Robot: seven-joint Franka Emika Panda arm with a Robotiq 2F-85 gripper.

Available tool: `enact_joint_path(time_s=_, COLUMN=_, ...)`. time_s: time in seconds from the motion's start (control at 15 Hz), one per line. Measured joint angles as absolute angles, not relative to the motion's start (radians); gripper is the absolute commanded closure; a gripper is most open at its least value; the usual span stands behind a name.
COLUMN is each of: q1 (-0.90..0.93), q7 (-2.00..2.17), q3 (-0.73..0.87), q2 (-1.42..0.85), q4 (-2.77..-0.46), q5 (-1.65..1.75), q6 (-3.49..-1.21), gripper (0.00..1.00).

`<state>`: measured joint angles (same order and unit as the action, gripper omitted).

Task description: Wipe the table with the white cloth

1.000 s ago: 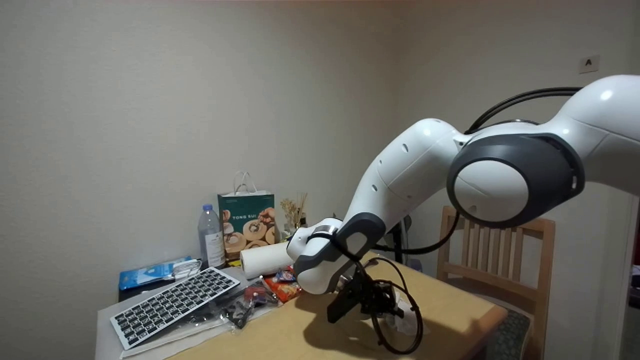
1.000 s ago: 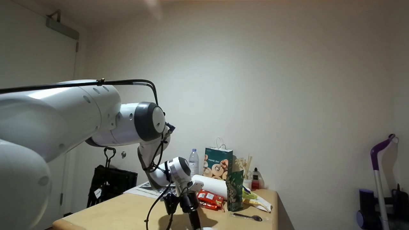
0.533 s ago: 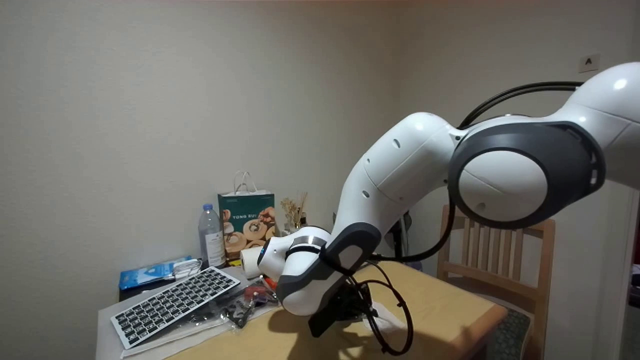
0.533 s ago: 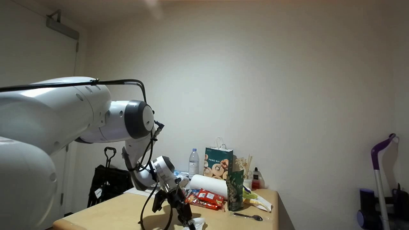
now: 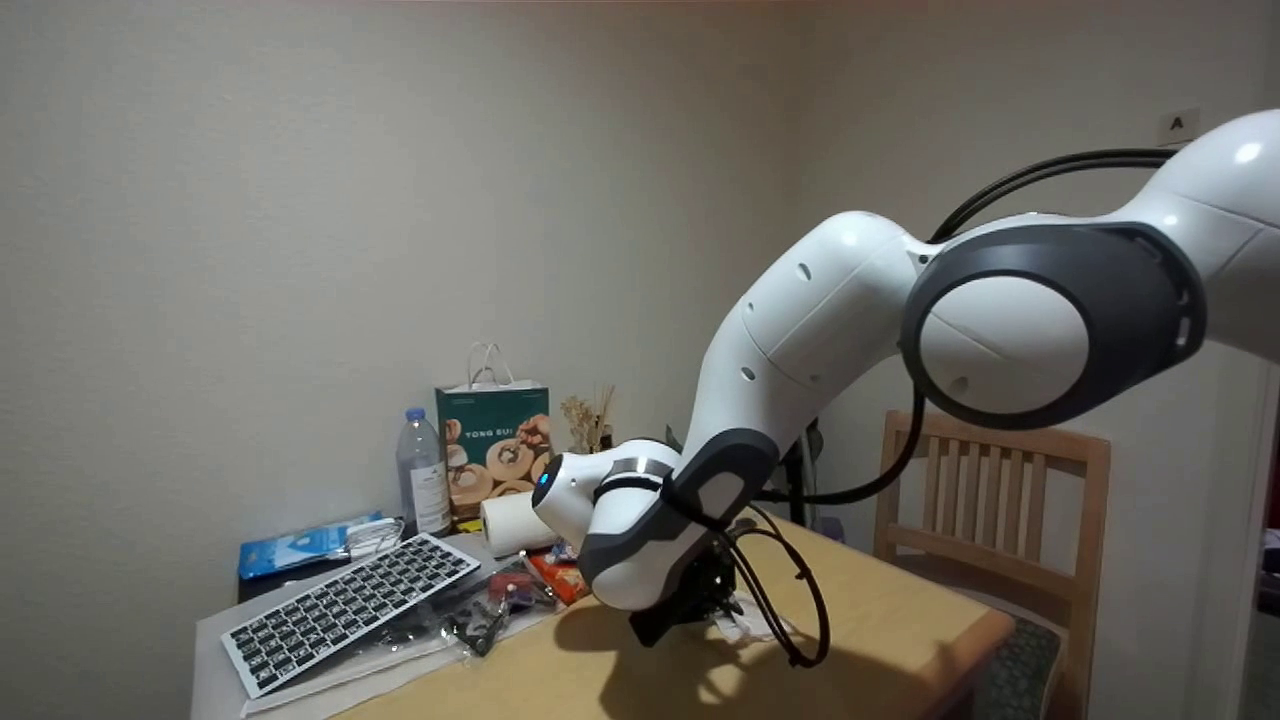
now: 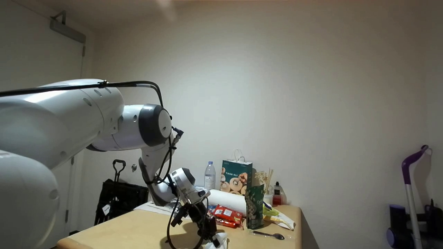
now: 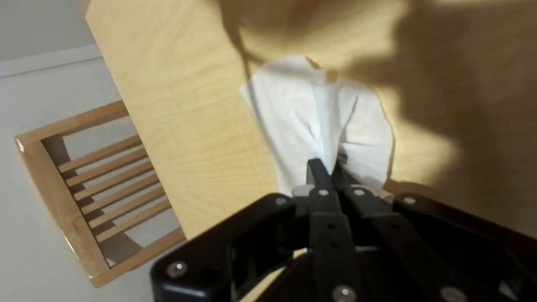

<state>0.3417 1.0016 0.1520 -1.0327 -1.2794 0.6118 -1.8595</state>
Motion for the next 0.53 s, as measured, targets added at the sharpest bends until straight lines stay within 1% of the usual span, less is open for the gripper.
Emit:
enact_joint_path(time_s=0.4, q1=0.266, q7=0.747, q3=0.139, q2=-1.014, q4=-1.281, q5=0.605, q6=-2.055, gripper=1.00)
enact_joint_path(time_s=0.53, q1=0.235, q7=0.644, q3=0.130, q2=-1.009, q4=-1.280, q5=0.576, q6=-2.075, gripper=0.98)
